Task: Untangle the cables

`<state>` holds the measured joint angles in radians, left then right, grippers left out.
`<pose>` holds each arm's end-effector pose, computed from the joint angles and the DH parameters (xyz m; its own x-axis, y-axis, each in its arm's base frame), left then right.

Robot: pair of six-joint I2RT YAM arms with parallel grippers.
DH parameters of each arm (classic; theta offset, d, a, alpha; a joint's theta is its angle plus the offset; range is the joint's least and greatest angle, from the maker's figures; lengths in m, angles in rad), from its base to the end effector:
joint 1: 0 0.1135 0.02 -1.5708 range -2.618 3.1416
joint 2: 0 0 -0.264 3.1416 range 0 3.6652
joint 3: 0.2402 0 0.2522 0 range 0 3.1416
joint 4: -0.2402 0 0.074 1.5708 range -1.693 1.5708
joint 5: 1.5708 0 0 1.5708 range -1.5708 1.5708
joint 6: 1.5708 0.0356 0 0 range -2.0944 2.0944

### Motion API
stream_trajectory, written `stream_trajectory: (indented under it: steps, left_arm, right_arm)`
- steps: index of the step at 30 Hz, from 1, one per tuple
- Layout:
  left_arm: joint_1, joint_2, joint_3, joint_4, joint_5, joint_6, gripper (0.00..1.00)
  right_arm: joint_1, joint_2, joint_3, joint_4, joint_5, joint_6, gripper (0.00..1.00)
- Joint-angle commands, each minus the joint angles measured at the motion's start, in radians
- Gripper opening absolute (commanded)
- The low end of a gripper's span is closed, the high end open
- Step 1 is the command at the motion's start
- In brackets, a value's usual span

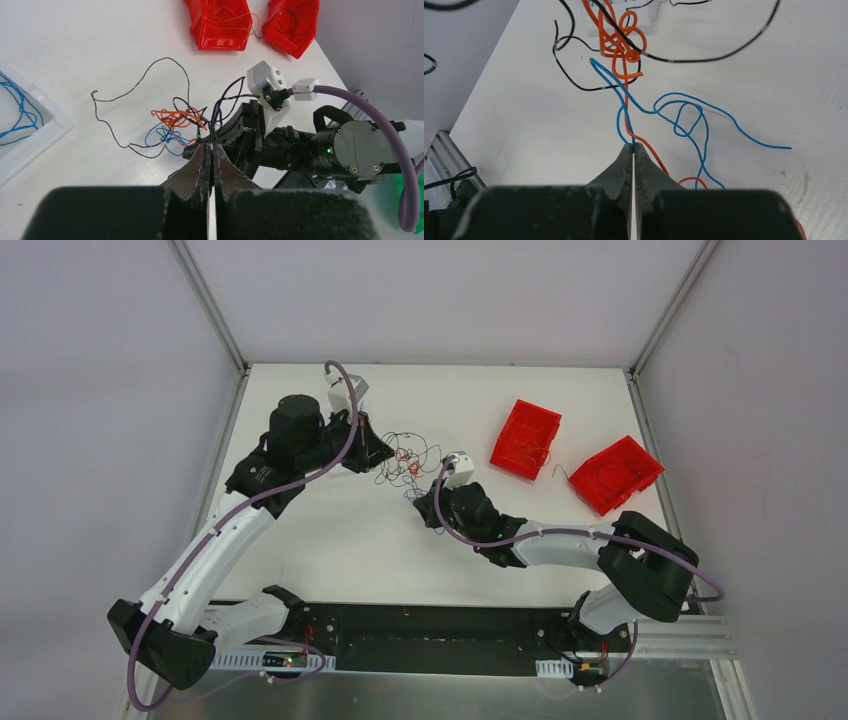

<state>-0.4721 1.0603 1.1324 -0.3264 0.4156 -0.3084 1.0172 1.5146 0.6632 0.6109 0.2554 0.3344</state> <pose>0.2020 -0.1193 0.3945 -0.4454 -0.0844 -0.8914 0.6600 0.6418 -0.3905 0.1743 0.2650 0.2065 -0.3461 0.0441 -0.9372 -0.6145 0.7442 0.2619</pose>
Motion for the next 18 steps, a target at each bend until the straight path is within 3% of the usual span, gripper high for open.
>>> stream_trajectory:
  steps: [1, 10, 15, 18]
  left_arm:
    - [-0.007, 0.003, 0.053, 0.036, -0.056, -0.017, 0.00]
    - [-0.004, 0.088, 0.149, 0.037, -0.241, 0.042, 0.00]
    - [0.081, 0.202, 0.320, -0.072, -0.504, 0.105, 0.00]
    - [0.132, 0.244, 0.417, -0.164, -0.672, 0.118, 0.00]
  right_arm:
    - [0.004, -0.072, -0.033, 0.026, 0.042, -0.008, 0.00]
    - [0.040, -0.164, -0.183, -0.024, -0.039, 0.100, 0.00]
    - [0.054, -0.351, -0.317, -0.209, 0.065, 0.229, 0.00]
    - [0.052, -0.549, -0.355, -0.478, 0.188, 0.298, 0.00]
